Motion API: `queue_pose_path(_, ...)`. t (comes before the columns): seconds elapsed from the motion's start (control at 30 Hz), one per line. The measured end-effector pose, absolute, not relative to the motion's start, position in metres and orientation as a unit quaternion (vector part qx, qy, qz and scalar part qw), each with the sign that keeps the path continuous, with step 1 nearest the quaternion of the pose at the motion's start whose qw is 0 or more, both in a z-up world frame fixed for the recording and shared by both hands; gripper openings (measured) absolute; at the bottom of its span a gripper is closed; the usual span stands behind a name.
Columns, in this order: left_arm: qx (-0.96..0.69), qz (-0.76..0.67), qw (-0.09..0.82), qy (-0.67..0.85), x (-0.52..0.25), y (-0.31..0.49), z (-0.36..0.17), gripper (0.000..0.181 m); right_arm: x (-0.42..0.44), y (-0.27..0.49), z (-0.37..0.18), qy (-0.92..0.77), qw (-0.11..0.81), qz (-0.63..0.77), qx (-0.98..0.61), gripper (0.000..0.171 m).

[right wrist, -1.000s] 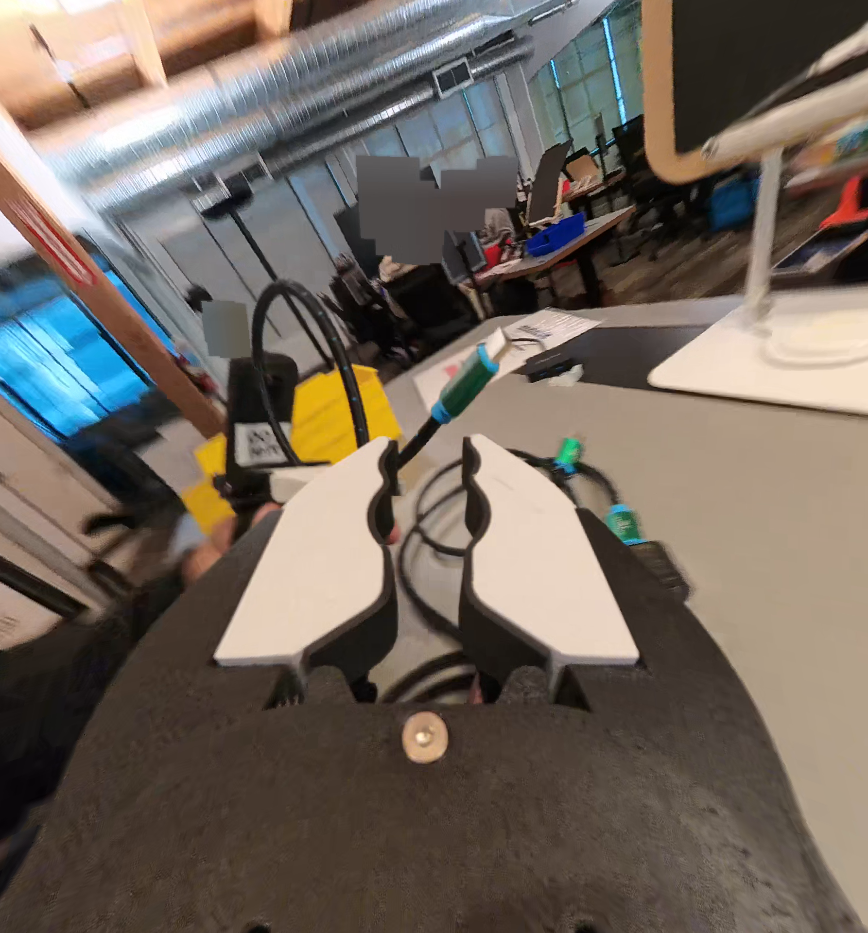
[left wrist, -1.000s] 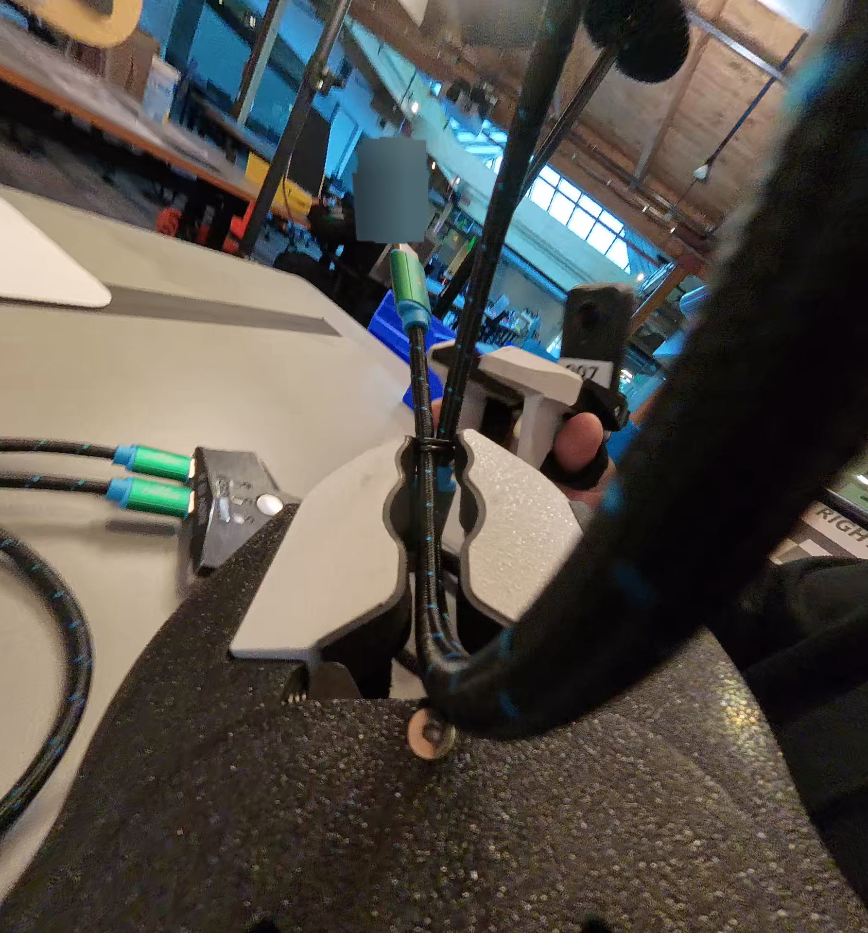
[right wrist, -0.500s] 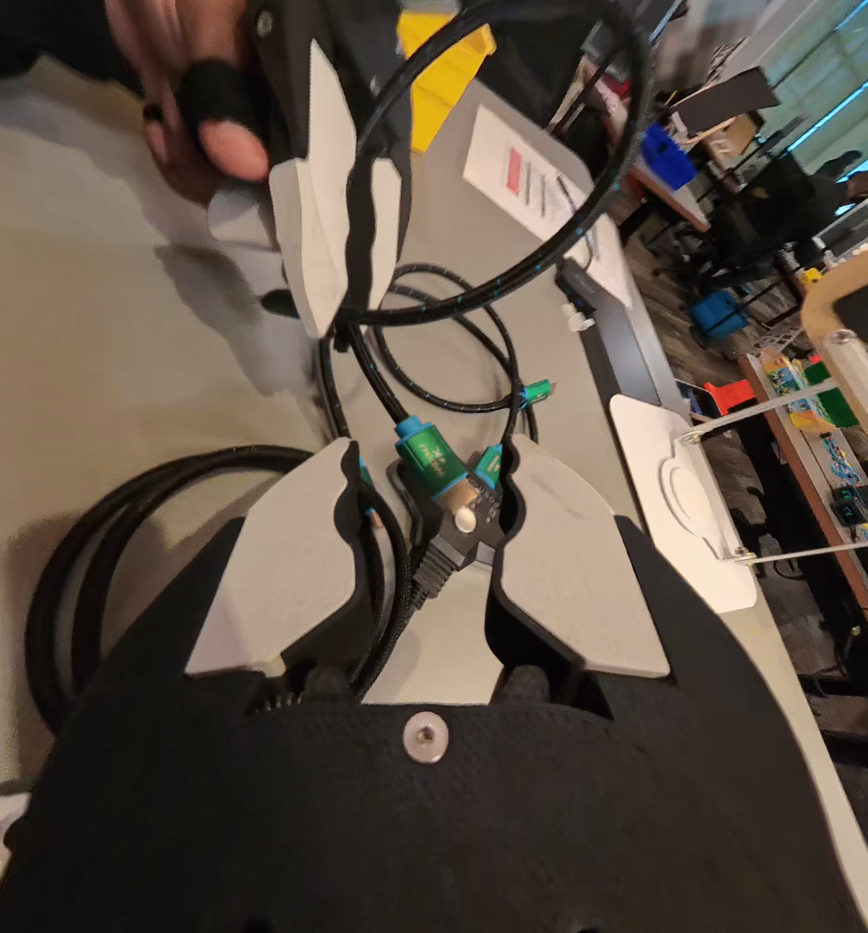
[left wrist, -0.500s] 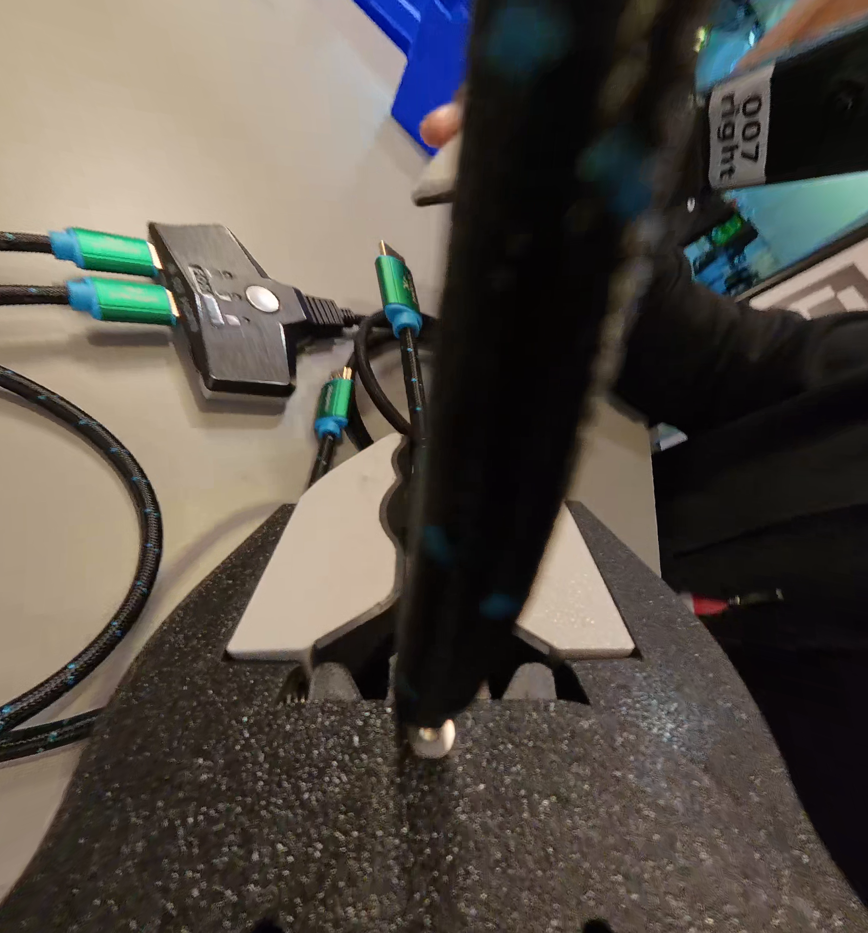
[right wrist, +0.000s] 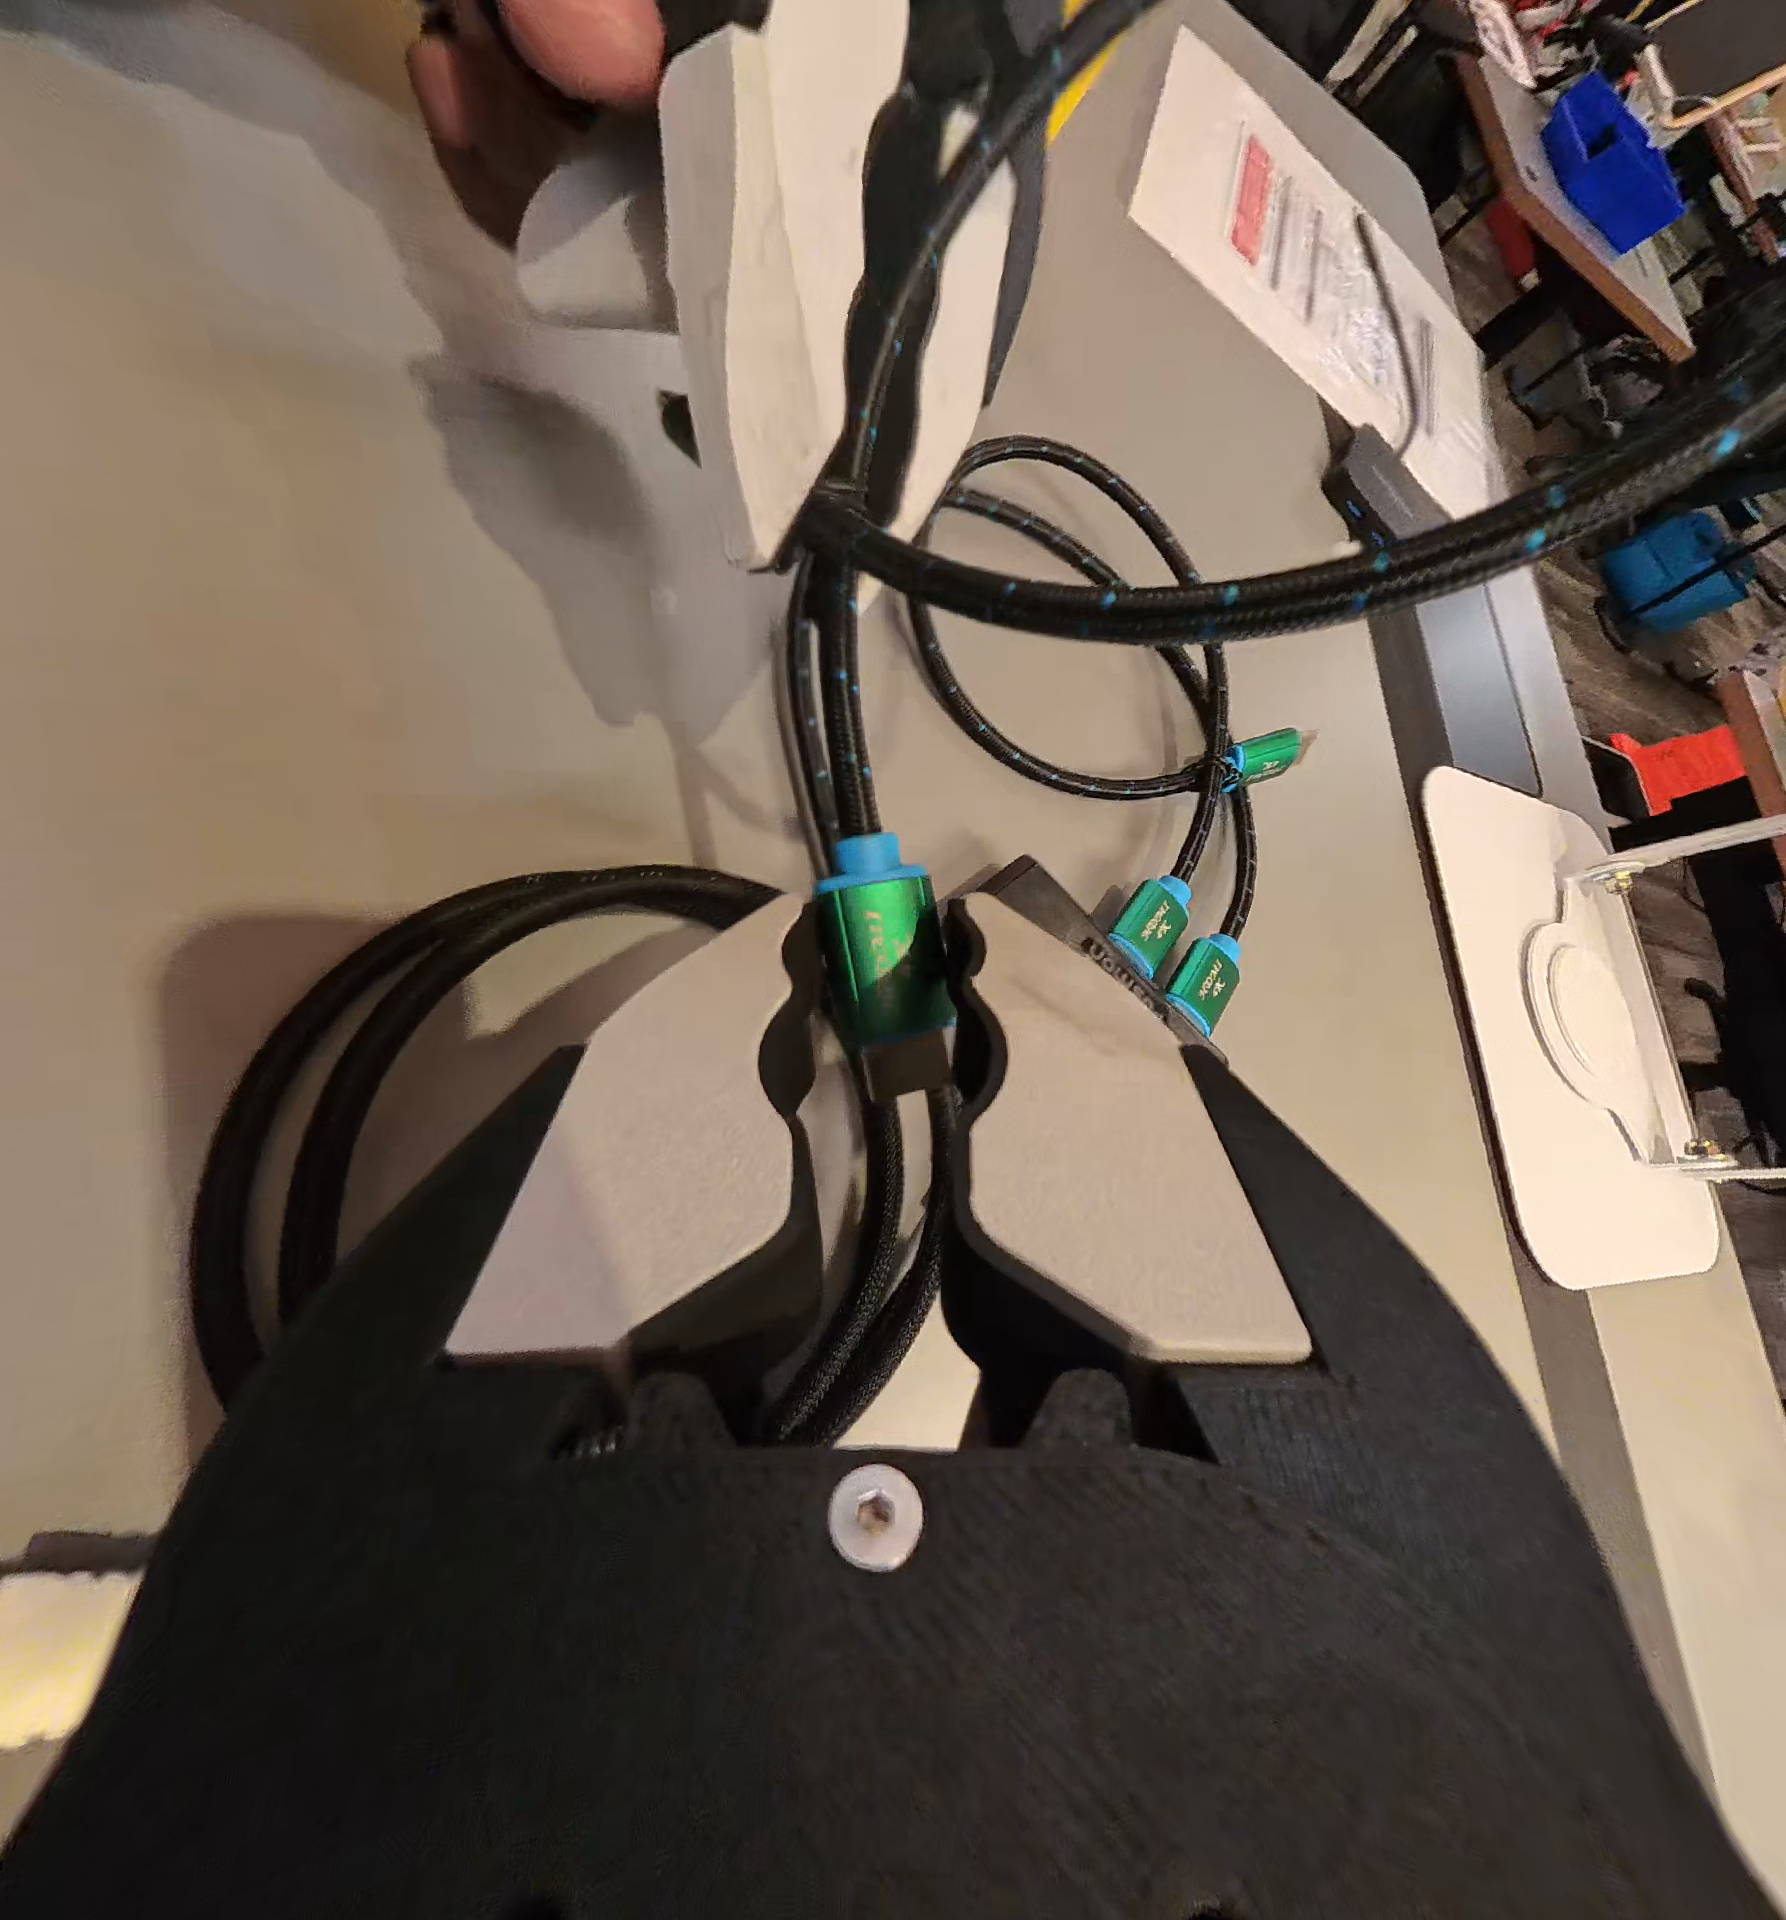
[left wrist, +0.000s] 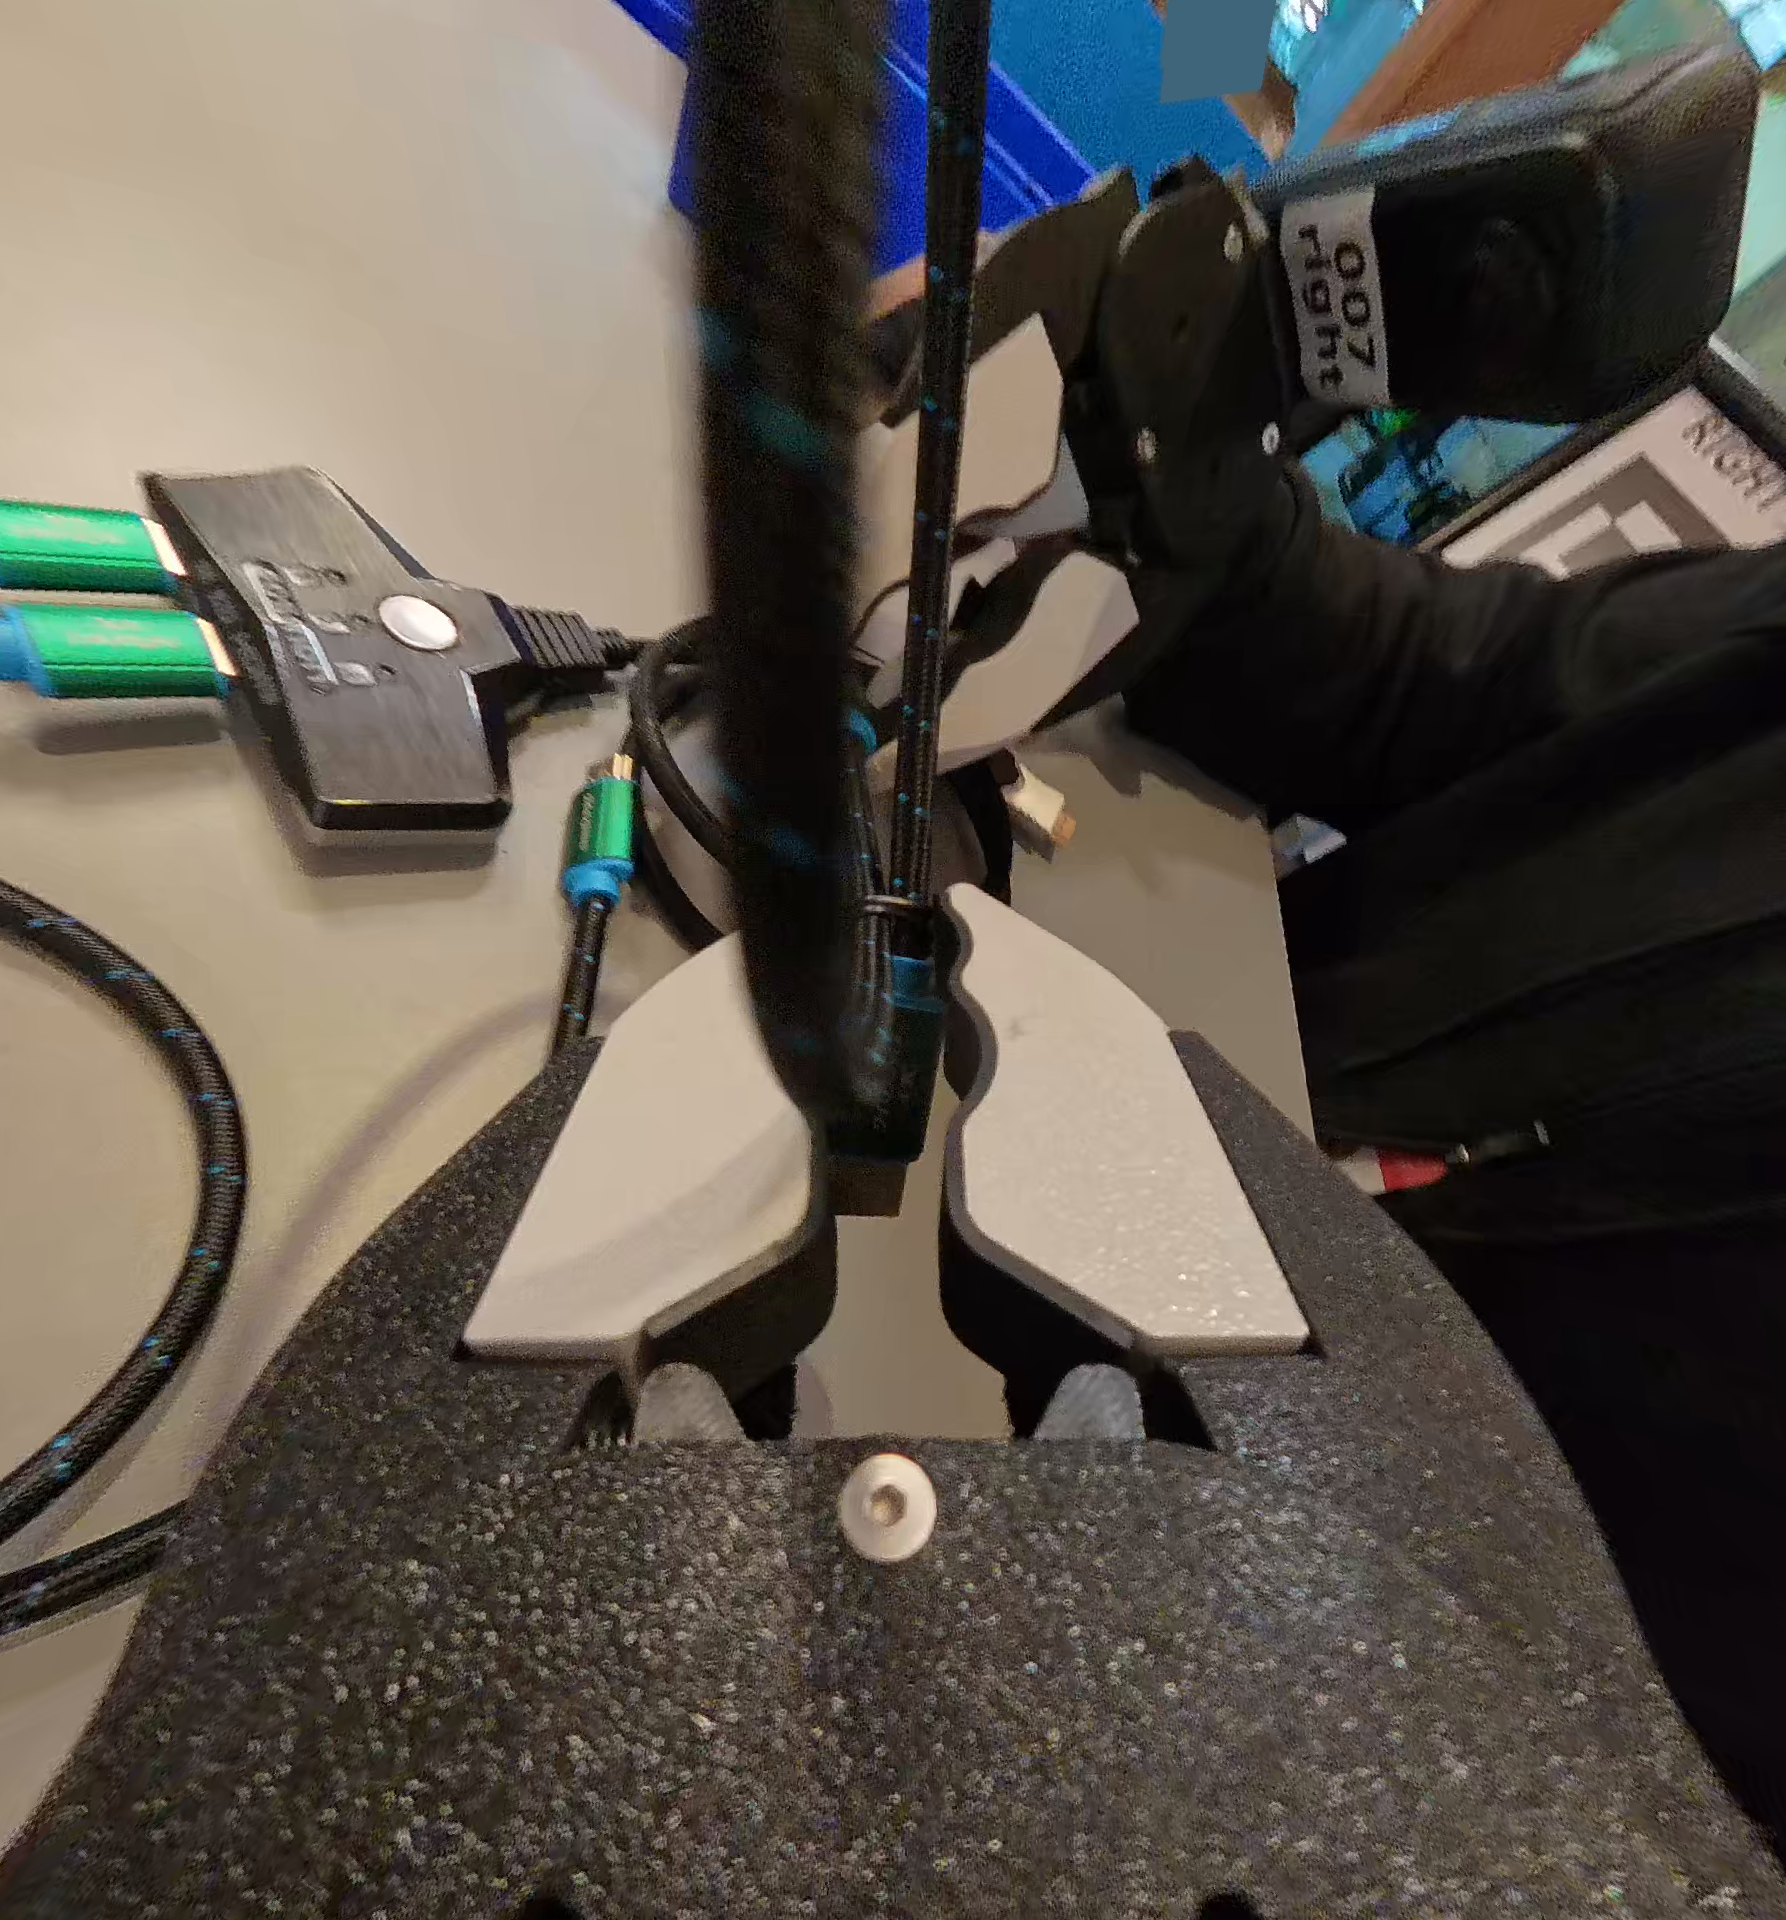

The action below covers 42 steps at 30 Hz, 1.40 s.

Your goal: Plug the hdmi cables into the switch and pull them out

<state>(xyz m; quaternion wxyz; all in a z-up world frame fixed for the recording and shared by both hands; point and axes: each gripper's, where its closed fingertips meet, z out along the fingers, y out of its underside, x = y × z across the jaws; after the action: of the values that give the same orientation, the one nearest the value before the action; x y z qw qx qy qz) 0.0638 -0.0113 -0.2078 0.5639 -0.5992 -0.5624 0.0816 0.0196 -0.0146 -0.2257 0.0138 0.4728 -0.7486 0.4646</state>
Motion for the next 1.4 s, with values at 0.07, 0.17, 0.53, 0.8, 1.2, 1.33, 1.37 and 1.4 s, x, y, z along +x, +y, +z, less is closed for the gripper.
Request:
queue_pose_path(0.07,-0.574,0.106,0.571,-0.578,0.058,-0.023,-0.204,0.03,0.019,-0.019,-0.219,-0.752,0.002,0.483,0.449,0.022)
queue_pose_path(0.17,-0.534,0.136,0.579,-0.601,0.05,-0.04,-0.2,0.057,0.018,-0.027,-0.208,-0.757,-0.015,0.512,0.405,0.02)
queue_pose_path(0.53,-0.392,0.145,0.595,-0.686,0.044,-0.085,-0.208,0.07,0.008,-0.05,-0.208,-0.765,0.019,0.55,0.335,0.013)
queue_pose_path(0.8,-0.387,0.119,0.617,-0.675,0.045,-0.071,-0.199,0.044,0.008,-0.057,-0.203,-0.751,0.037,0.574,0.323,0.012)
queue_pose_path(1.2,-0.239,0.012,0.72,-0.652,0.016,-0.055,-0.204,0.038,0.033,-0.054,-0.198,-0.707,0.059,0.607,0.358,0.012)
queue_pose_path(1.33,-0.228,0.044,0.728,-0.645,0.013,-0.059,-0.204,0.02,0.032,-0.054,-0.195,-0.698,0.057,0.619,0.357,0.012)
queue_pose_path(1.37,-0.225,0.049,0.731,-0.642,0.012,-0.059,-0.202,0.019,0.032,-0.053,-0.194,-0.696,0.053,0.622,0.355,0.012)
queue_pose_path(1.4,-0.223,0.05,0.731,-0.643,0.012,-0.059,-0.202,0.02,0.032,-0.053,-0.193,-0.694,0.049,0.624,0.356,0.012)
